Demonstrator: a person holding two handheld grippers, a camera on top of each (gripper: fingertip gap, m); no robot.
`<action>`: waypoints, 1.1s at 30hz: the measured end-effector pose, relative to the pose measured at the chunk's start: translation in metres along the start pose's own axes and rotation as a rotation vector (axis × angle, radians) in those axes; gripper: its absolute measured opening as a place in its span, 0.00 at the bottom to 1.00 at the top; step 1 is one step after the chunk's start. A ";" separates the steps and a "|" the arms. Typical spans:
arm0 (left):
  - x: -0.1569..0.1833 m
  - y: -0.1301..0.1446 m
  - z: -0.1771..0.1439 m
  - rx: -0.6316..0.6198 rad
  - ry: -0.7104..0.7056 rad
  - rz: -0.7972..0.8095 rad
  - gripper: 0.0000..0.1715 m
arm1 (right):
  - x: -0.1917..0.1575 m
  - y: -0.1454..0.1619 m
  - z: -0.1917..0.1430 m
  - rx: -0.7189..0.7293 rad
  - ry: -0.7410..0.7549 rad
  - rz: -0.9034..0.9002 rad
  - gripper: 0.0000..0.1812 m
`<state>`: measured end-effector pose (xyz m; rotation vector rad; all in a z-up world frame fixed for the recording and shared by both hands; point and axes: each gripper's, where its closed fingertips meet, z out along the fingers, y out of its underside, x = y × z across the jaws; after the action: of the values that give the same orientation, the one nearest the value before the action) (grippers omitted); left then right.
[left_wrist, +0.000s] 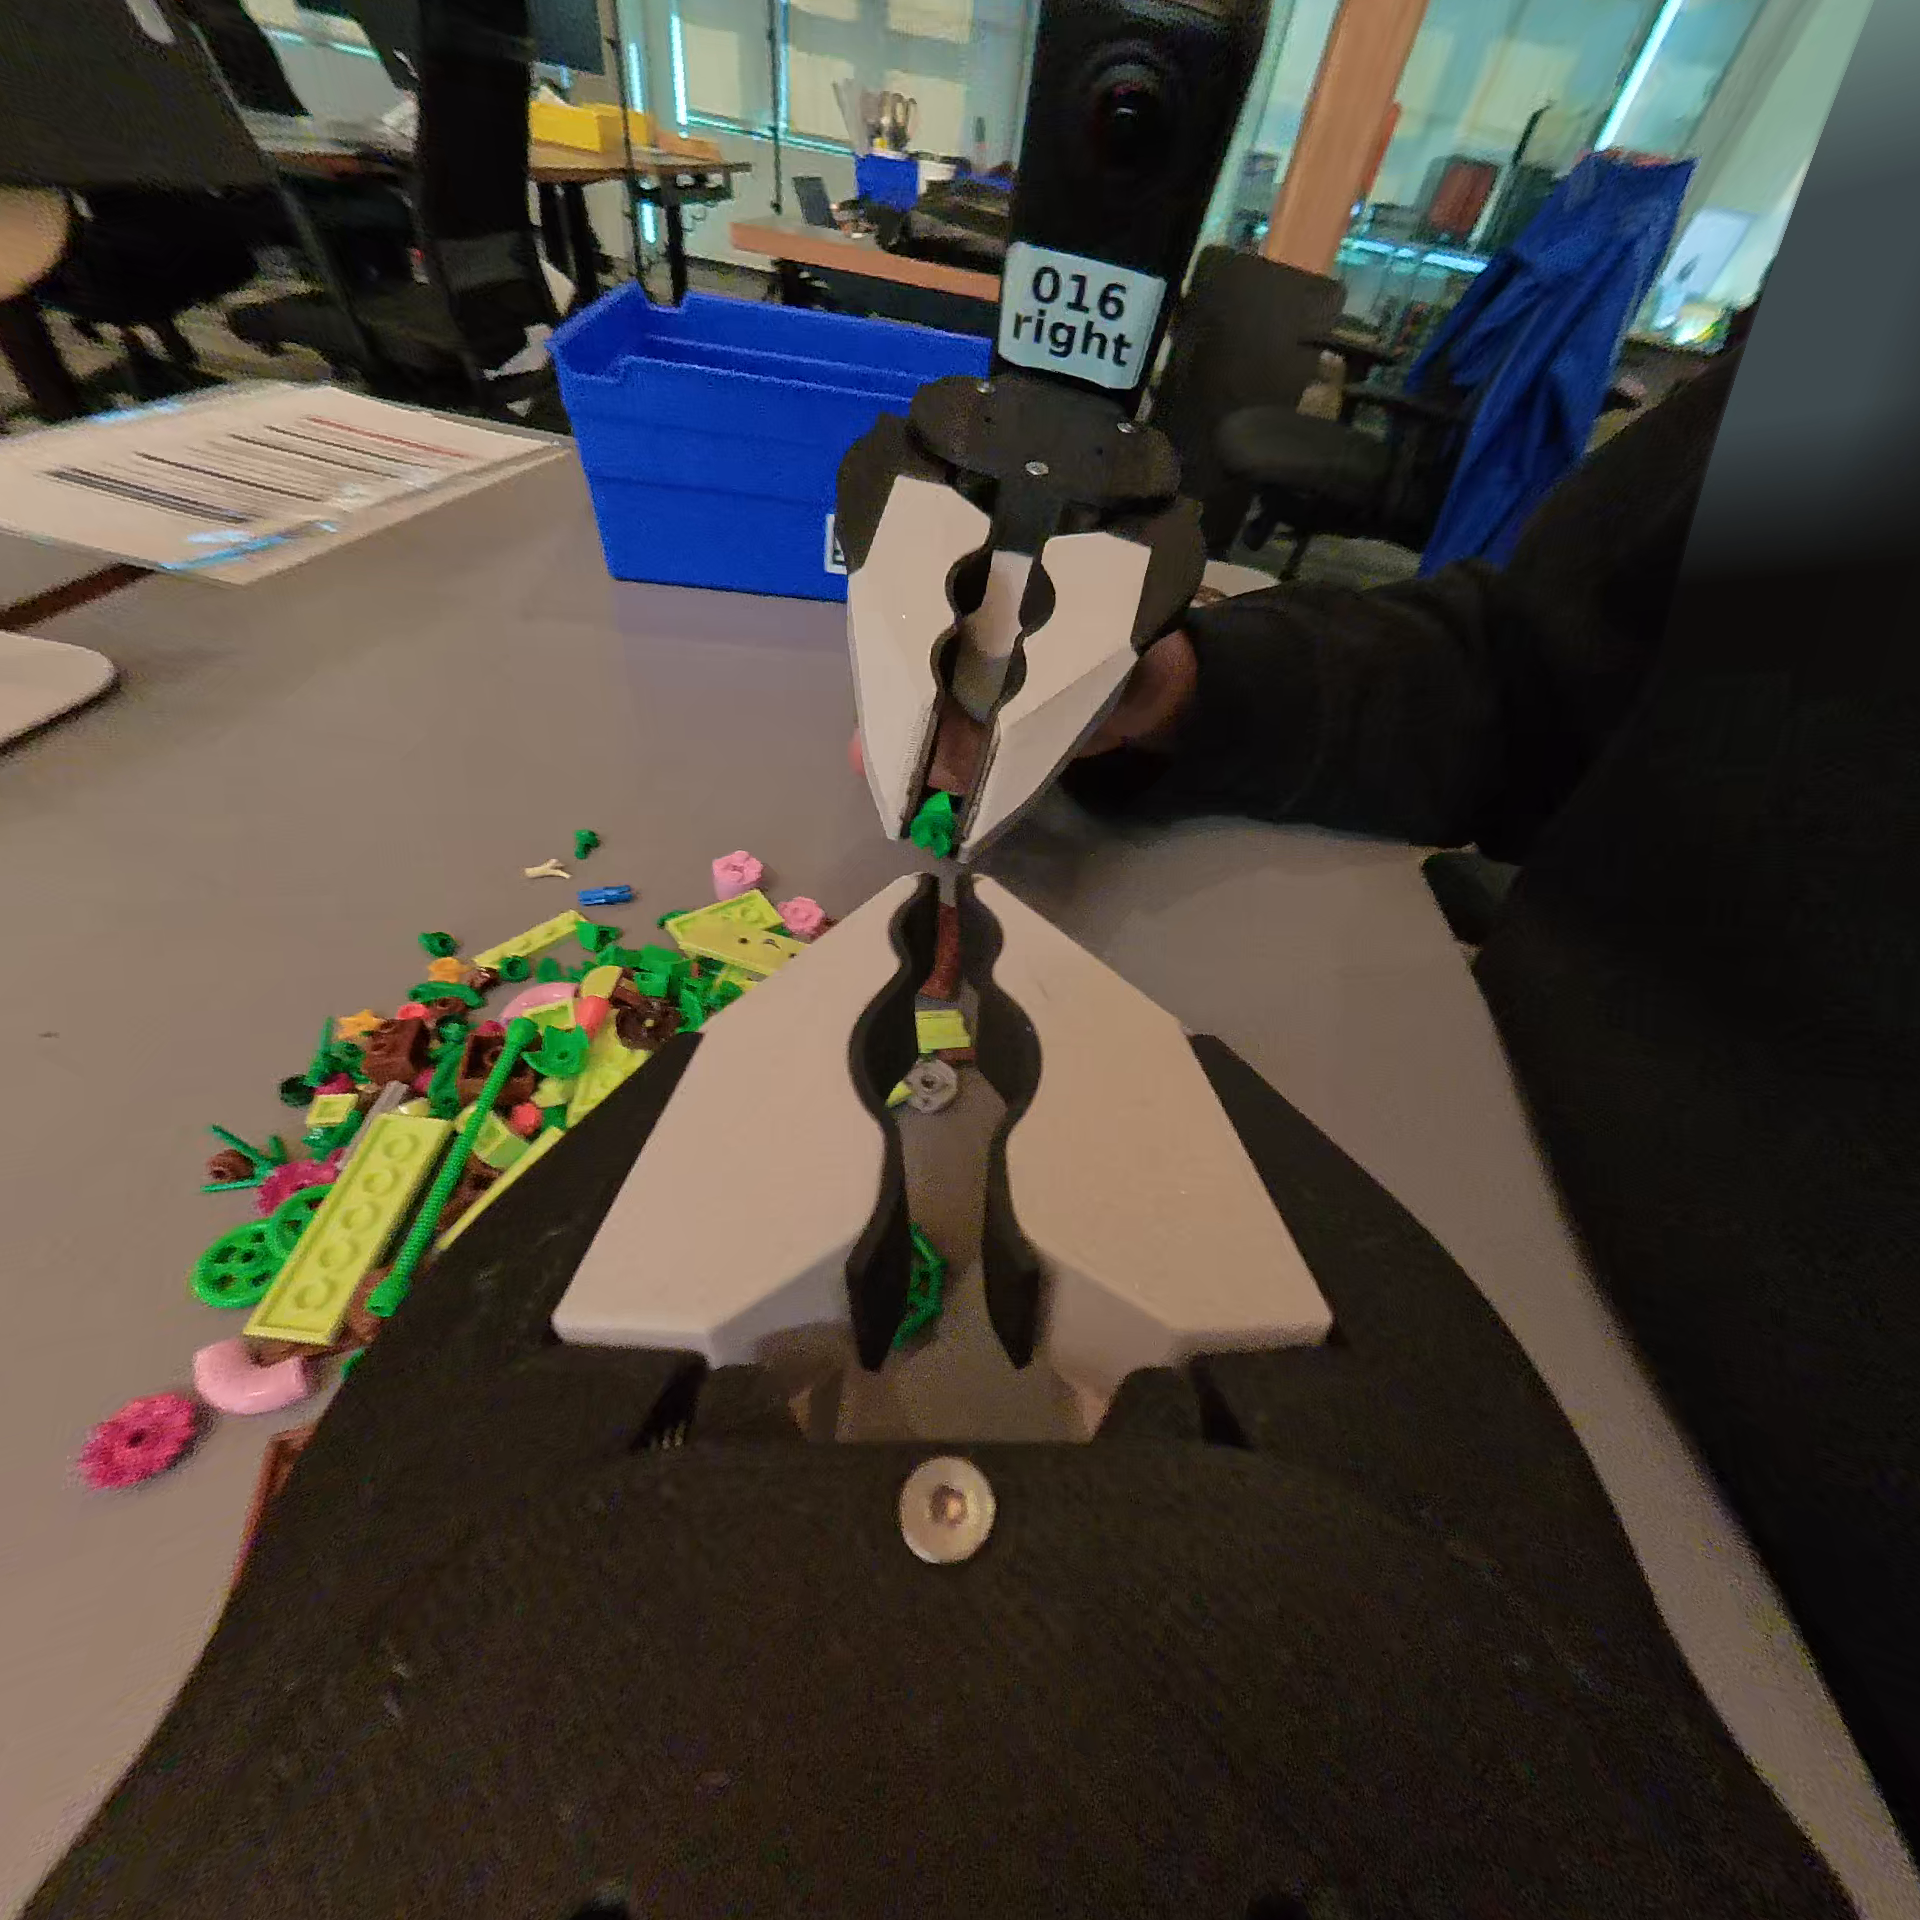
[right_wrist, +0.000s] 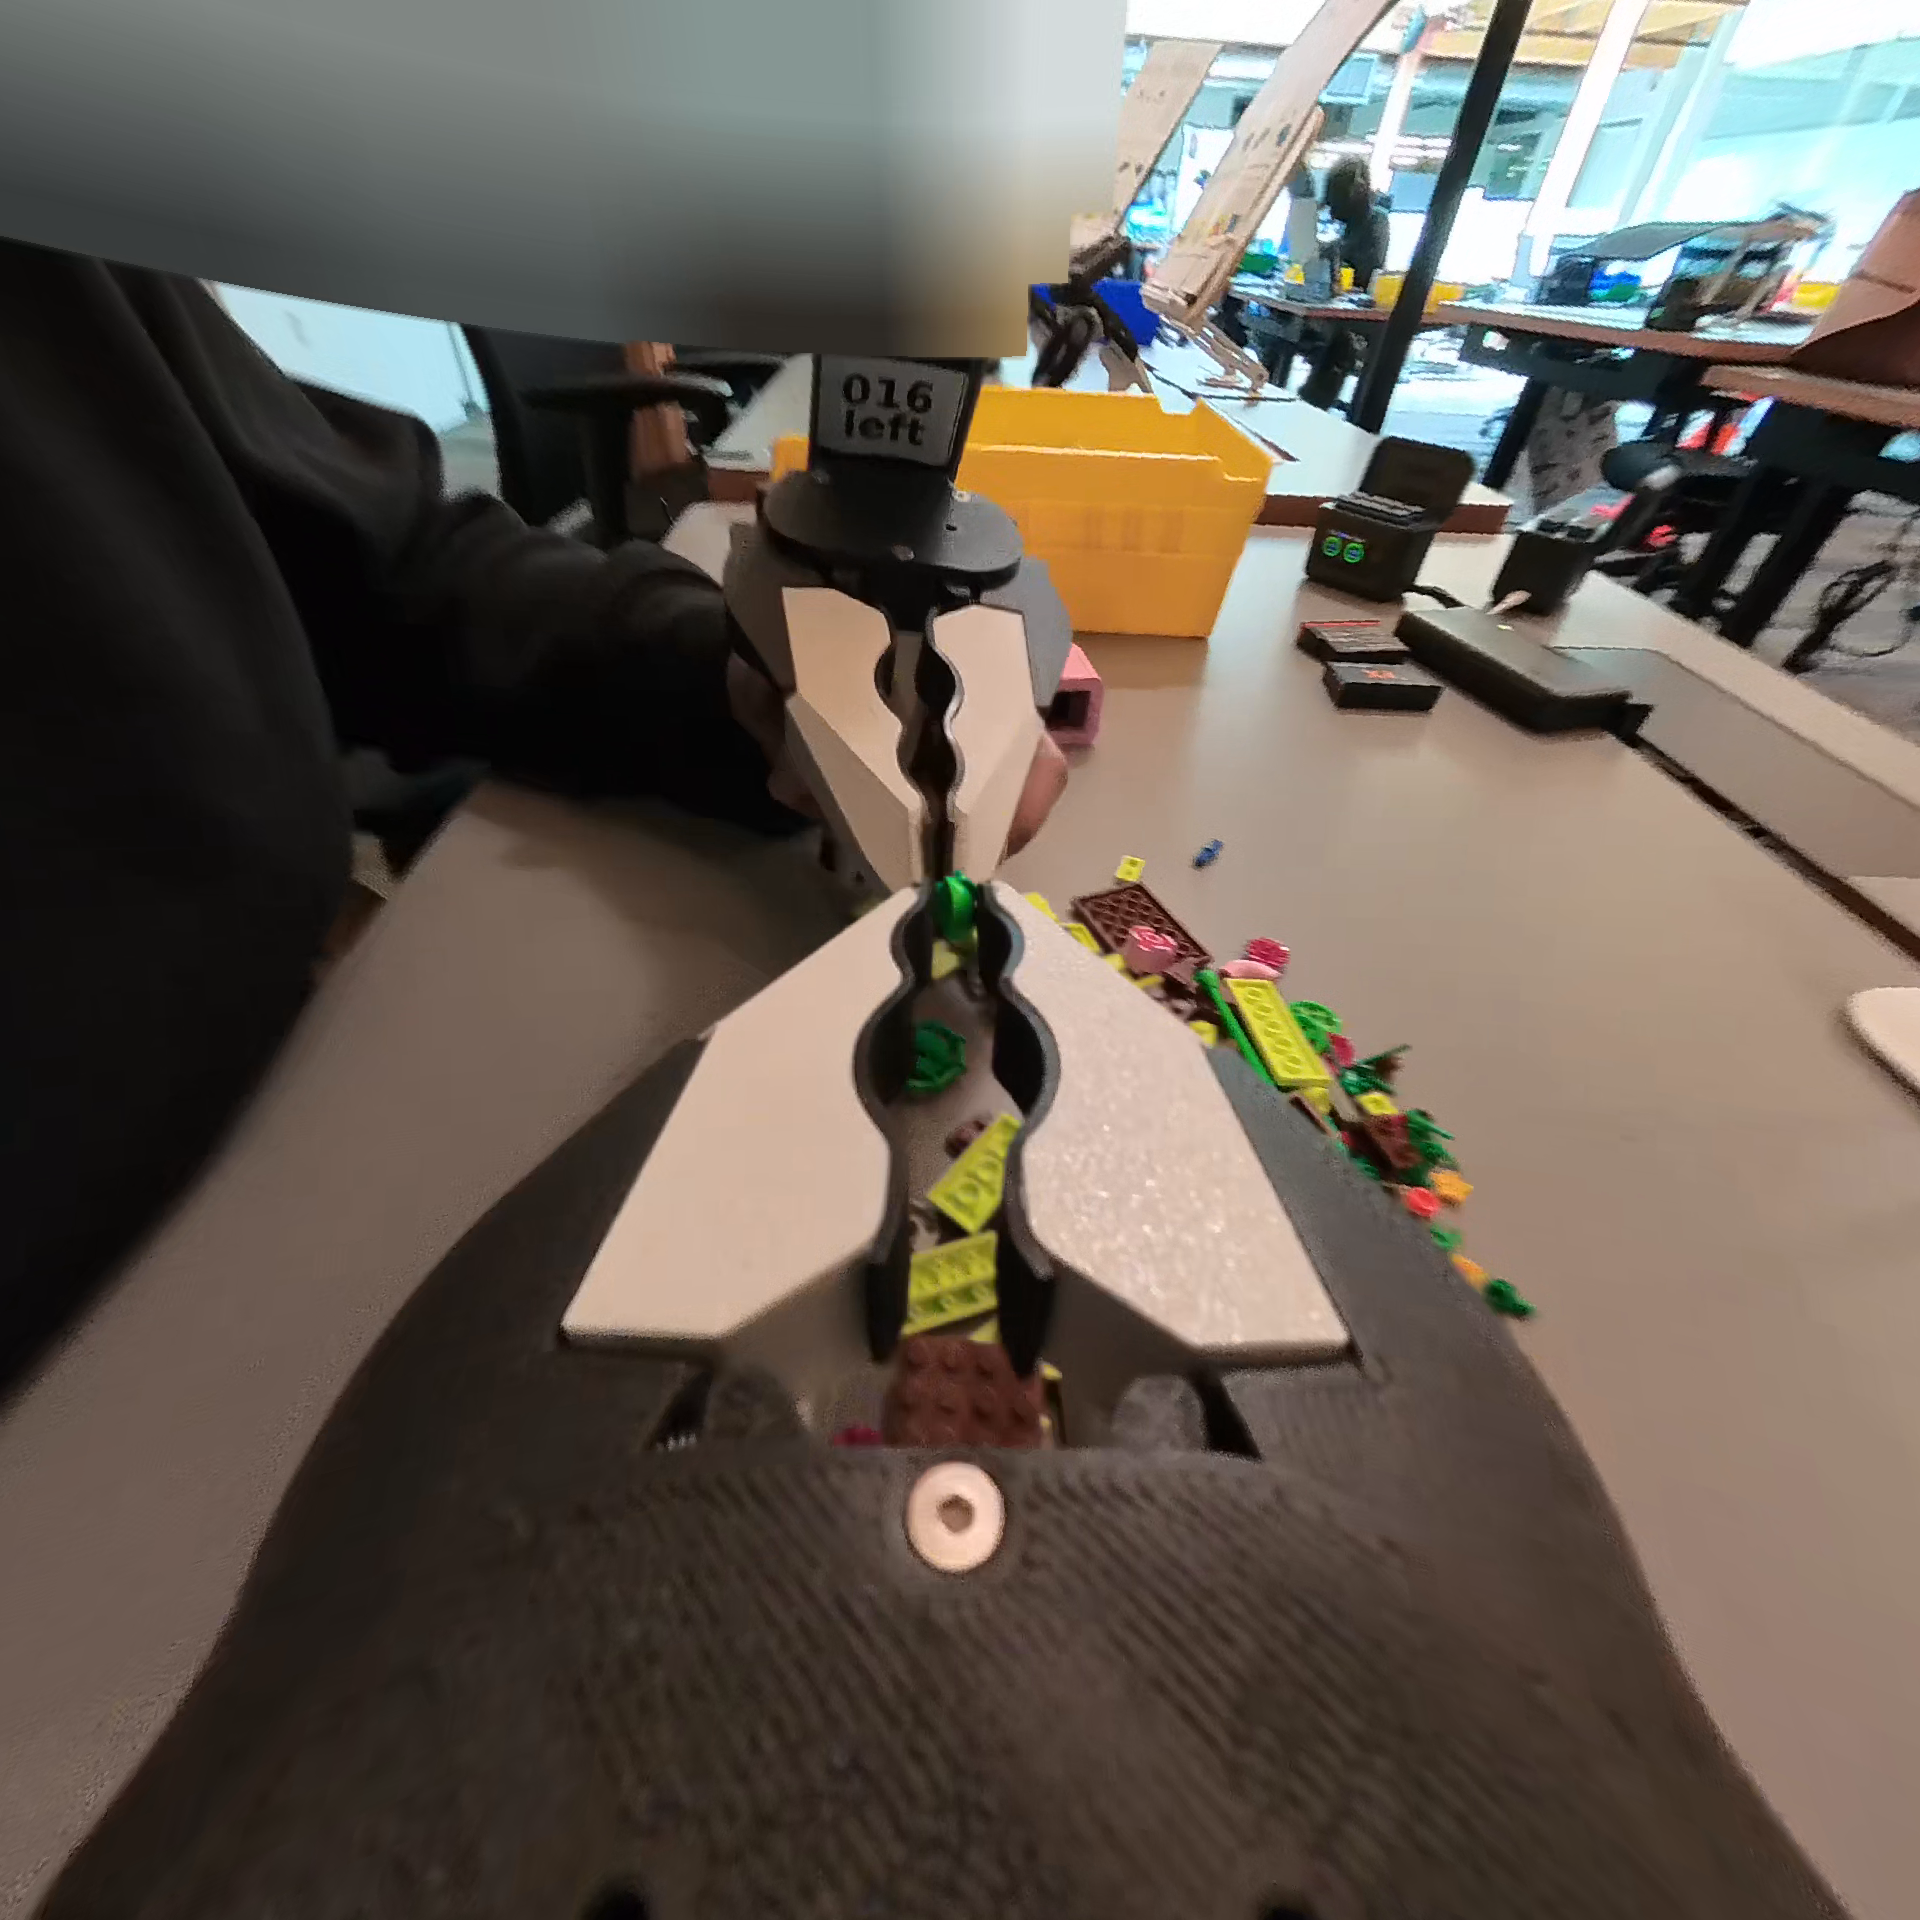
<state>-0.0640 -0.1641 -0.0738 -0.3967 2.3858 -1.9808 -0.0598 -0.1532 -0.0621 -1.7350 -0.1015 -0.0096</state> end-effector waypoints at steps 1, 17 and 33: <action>0.002 0.001 0.000 -0.001 0.036 -0.036 0.04 | 0.001 0.002 -0.001 -0.025 0.023 -0.050 0.02; 0.005 -0.012 -0.007 0.131 0.234 -0.358 0.00 | -0.007 0.000 0.003 -0.149 0.175 -0.456 0.02; 0.011 -0.021 -0.013 0.172 0.334 -0.448 0.00 | -0.008 -0.008 -0.002 -0.102 0.176 -0.465 0.06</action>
<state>-0.0729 -0.1572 -0.0494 -0.6956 2.4447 -2.6080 -0.0682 -0.1545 -0.0541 -1.7693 -0.3780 -0.5151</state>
